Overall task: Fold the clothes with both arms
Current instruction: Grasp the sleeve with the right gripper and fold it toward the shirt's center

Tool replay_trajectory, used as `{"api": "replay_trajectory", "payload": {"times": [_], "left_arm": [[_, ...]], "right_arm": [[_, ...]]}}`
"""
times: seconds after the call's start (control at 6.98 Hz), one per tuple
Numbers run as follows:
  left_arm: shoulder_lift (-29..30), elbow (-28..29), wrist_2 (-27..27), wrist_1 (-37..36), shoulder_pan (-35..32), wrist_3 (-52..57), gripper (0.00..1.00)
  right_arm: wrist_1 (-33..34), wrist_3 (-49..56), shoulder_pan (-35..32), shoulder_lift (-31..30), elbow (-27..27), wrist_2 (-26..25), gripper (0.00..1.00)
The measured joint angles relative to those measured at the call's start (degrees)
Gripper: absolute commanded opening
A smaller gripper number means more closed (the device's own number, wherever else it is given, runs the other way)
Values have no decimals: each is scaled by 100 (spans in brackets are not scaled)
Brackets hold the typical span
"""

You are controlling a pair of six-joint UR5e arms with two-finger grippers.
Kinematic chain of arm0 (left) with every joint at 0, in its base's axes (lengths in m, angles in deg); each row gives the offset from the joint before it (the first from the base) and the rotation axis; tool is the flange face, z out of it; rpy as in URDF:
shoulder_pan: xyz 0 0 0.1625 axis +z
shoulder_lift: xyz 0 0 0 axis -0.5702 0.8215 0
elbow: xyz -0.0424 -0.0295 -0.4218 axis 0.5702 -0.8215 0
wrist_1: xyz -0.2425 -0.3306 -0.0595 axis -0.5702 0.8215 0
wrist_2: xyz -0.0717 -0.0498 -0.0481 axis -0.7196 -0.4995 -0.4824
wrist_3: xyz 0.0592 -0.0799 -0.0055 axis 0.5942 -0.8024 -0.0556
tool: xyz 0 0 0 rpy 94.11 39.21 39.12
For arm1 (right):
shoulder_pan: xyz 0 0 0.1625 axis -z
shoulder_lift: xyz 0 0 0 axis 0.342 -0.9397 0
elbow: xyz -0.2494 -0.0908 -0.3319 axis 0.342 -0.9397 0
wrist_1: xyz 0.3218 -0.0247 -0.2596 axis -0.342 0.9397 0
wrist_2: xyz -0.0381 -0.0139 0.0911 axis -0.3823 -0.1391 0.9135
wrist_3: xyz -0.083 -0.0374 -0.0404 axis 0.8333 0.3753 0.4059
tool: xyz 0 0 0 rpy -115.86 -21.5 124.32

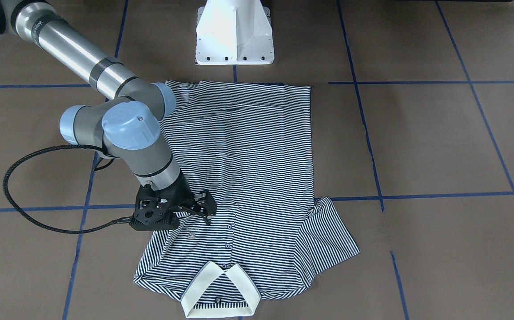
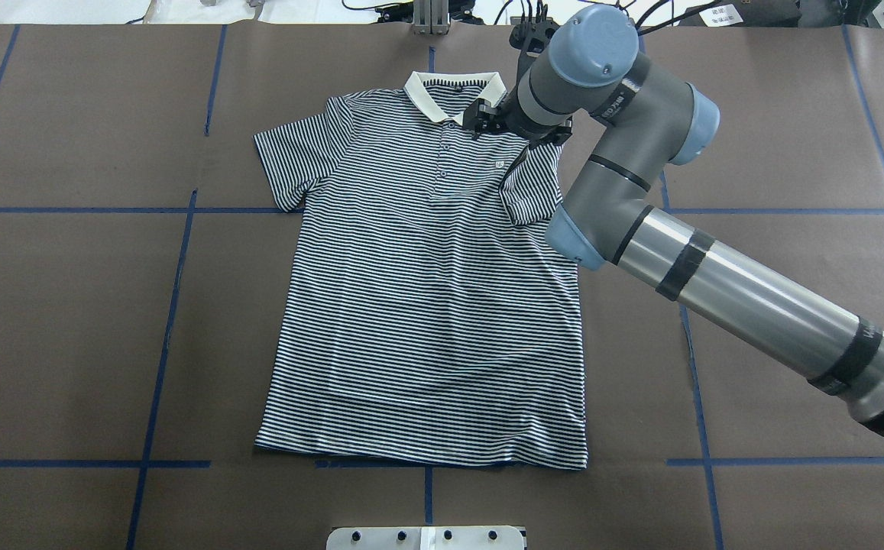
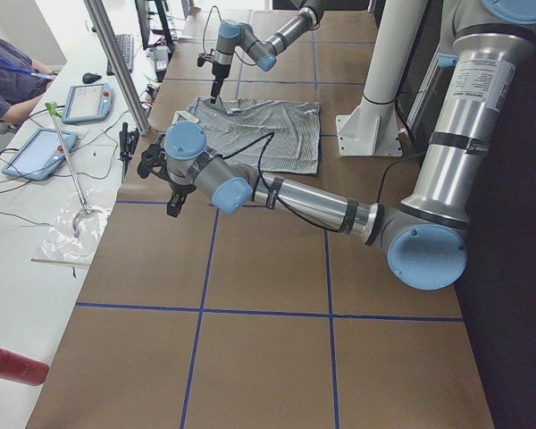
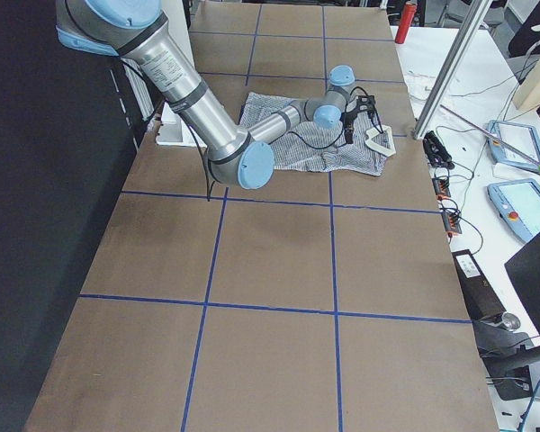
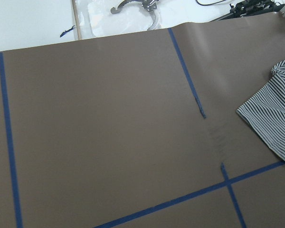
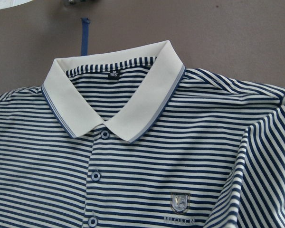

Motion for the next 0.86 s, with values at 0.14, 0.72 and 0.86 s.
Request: {"api": "replay_trajectory", "payload": {"times": [0.14,0.72,0.86], "left_arm": [[178,-19,176,2,235,-403,100],[294,-71,290,3,419,-722,100],[300,-83,291,3,438,-778,100]], "right_arm": [[46,5,-18,-168,244,91,100],[770,22,-20,305,308,86,100],[1092,74,-25,432,307,97,100]]}}
